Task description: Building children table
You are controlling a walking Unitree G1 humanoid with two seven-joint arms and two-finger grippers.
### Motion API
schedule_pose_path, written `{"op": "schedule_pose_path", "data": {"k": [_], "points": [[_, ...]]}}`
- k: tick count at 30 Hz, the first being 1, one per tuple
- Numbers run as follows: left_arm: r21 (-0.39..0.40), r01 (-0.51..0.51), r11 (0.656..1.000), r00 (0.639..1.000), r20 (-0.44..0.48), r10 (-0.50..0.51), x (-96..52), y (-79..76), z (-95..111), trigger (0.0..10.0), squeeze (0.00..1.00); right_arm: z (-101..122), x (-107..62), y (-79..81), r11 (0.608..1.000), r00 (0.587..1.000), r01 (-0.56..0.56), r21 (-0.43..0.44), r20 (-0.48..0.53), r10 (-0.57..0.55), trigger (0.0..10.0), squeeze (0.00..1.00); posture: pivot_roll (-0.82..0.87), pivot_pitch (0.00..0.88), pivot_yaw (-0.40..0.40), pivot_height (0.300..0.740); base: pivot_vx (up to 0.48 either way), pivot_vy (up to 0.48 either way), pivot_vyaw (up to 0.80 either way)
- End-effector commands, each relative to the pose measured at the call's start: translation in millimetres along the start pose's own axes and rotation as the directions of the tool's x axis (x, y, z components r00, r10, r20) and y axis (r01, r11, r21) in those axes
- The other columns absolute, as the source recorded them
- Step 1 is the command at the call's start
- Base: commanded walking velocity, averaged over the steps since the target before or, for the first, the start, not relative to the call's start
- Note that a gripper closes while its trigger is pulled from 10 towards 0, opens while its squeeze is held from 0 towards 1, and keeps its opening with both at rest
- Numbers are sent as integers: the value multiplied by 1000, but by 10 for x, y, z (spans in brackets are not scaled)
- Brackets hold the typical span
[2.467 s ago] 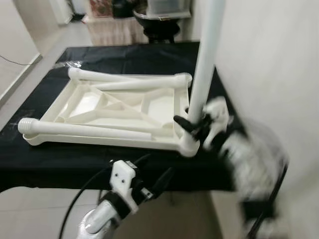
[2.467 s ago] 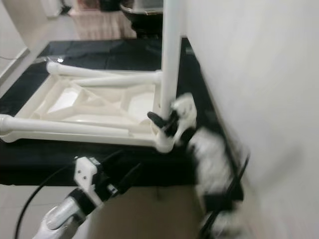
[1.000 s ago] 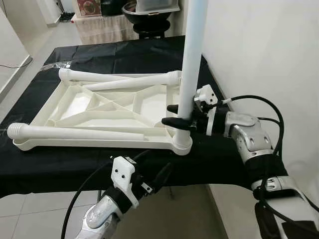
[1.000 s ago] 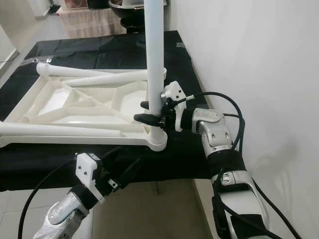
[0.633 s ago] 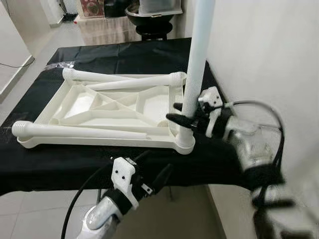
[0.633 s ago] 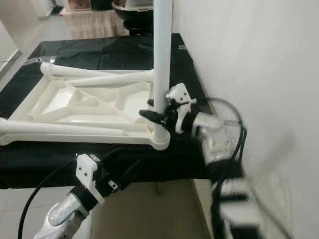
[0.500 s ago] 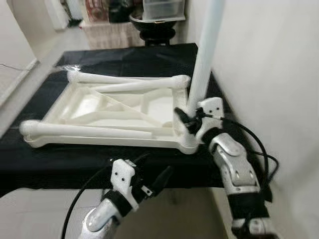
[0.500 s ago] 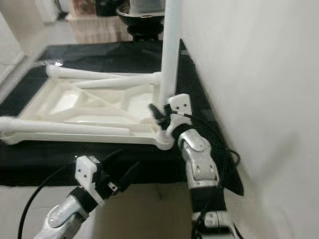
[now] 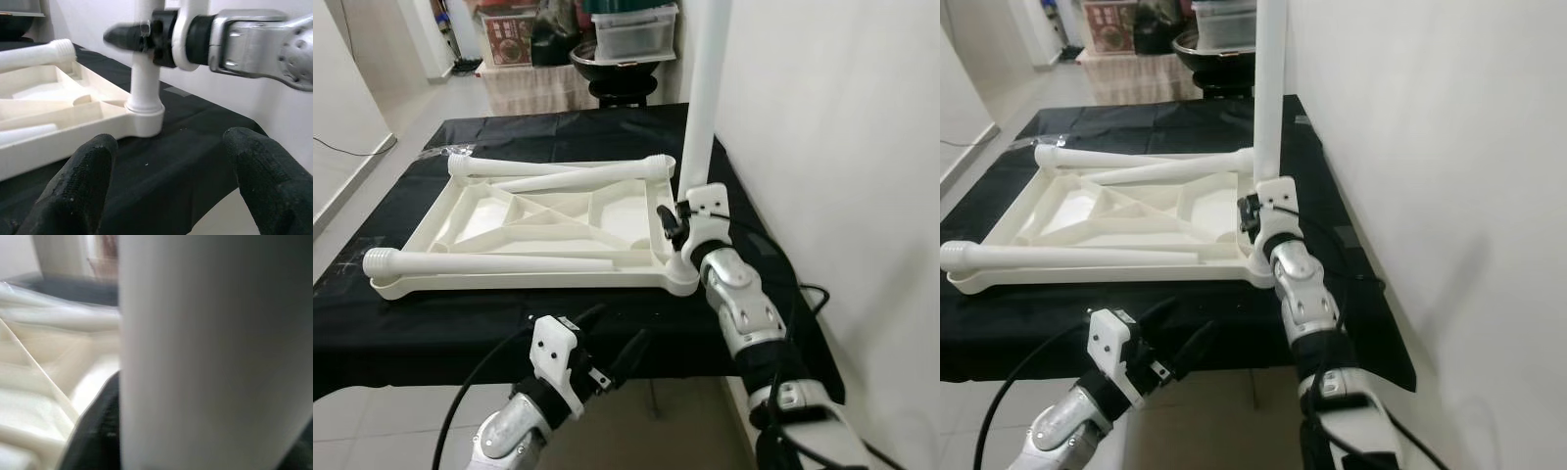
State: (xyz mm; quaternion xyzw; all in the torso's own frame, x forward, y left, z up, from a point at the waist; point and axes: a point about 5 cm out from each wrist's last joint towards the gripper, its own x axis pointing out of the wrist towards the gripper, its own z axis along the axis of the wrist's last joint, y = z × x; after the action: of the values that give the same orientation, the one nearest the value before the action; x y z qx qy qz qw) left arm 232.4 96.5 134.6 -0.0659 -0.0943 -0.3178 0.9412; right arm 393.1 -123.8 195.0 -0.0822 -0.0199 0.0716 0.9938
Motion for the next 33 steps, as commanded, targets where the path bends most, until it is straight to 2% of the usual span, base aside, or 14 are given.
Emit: {"op": "schedule_pose_path", "data": {"k": [1, 6, 10, 16, 18, 20, 21, 25, 26, 29, 30, 31, 32, 33], "points": [[5, -9, 1000, 1000, -17, 9, -20, 20, -39, 10000, 0, -114, 5, -78, 996, 994, 90, 2, -56, -89, 10000, 1000, 91, 97, 25, 740, 0, 0, 0], [4, -8, 1000, 1000, -16, 8, -20, 24, -34, 10000, 0, 44, 14, -291, 972, 974, 226, 57, -2, -227, 10000, 1000, 85, 101, 27, 740, 0, 0, 0], [12, -5, 1000, 1000, -19, 5, -25, 30, -29, 10000, 0, 5, -28, -362, 969, 971, 237, 73, 8, -238, 10000, 1000, 80, 105, 29, 740, 0, 0, 0], [40, -8, 999, 999, -34, 9, -29, 50, -20, 10000, 0, -171, -186, -311, 980, 987, 155, 127, 12, -158, 10000, 1000, 59, 113, 34, 740, 0, 0, 0], [62, -26, 998, 999, -42, 29, -22, 91, -1, 10000, 0, -315, -407, -171, 985, 998, 38, 166, 39, -45, 10000, 1000, 32, 120, 47, 740, 0, 0, 0], [62, -26, 998, 999, -42, 29, -22, 91, -1, 10000, 0, -315, -407, -171, 985, 998, 38, 166, 39, -45, 10000, 1000, 32, 120, 47, 740, 0, 0, 0], [72, -38, 997, 998, -42, 41, -17, 119, 12, 10000, 0, -362, -528, -142, 985, 998, 5, 173, 54, -14, 10000, 1000, 22, 124, 54, 740, 0, 0, 0], [84, -45, 995, 998, -42, 49, -7, 142, 25, 10000, 0, -399, -654, -136, 983, 998, -31, 178, 64, 20, 10000, 1000, 10, 126, 66, 740, 0, 0, 0], [94, -49, 994, 998, -41, 53, 1, 156, 34, 10000, 0, -425, -740, -137, 983, 997, -58, 172, 66, 47, 10000, 871, 9, 126, 67, 740, 0, 0, 0], [94, -49, 994, 998, -41, 53, 1, 156, 34, 10000, 0, -425, -740, -137, 983, 997, -58, 172, 66, 47, 10000, 871, 9, 126, 67, 740, 0, 0, 0], [109, -52, 993, 998, -37, 56, 6, 165, 51, 10000, 0, -448, -811, -92, 978, 991, -128, 166, 66, 119, 10000, 39, 9, 127, 67, 740, 0, 0, 0], [109, -52, 993, 998, -37, 56, 6, 165, 51, 10000, 0, -448, -811, -92, 978, 991, -128, 166, 66, 119, 10000, 39, 9, 127, 67, 740, 0, 0, 0], [186, -131, 974, 990, -30, 139, 5, 268, 128, 10000, 0, -496, -962, 78, 947, 957, -290, 137, 65, 284, 10000, 0, 11, 127, 65, 740, 0, 0, 0], [186, -131, 974, 990, -30, 139, 5, 268, 128, 10000, 0, -496, -962, 78, 947, 957, -290, 137, 65, 284, 10000, 0, 11, 127, 65, 740, 0, 0, 0]]}}
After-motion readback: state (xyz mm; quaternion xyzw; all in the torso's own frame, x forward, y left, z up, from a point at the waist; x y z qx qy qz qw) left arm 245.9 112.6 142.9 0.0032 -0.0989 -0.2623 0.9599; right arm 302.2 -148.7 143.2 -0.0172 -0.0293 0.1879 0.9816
